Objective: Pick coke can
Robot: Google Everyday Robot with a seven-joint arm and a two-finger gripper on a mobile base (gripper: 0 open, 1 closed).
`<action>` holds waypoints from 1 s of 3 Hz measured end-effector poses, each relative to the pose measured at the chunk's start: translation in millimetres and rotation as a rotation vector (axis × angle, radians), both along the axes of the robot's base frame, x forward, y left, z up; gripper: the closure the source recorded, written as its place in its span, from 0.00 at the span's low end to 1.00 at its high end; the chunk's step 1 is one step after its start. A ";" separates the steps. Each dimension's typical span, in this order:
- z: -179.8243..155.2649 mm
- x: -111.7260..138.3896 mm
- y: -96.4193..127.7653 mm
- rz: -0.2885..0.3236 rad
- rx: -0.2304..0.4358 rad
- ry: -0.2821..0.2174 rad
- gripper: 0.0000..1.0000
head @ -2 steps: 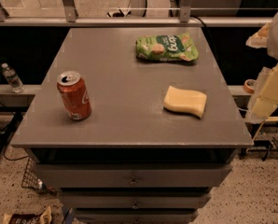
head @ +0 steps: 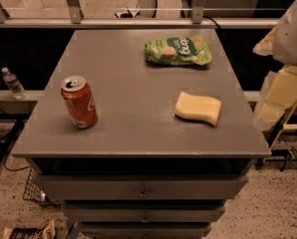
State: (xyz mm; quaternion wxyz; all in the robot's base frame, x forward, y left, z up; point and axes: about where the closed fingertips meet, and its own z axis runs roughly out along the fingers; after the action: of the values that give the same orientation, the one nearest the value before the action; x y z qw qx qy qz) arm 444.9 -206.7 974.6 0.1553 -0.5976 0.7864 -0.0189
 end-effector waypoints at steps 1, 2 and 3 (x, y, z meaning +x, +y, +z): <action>-18.4 14.2 50.7 0.082 0.106 0.049 0.00; -30.1 15.3 126.6 0.204 0.312 0.064 0.00; -38.7 17.6 187.6 0.268 0.505 0.034 0.00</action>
Offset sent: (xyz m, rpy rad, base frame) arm 0.0274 0.2298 -0.0272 0.6527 -0.0105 0.3463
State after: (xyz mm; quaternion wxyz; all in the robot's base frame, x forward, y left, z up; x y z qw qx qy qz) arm 462.5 -19.1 935.9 0.2873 -0.6389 0.6825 0.2084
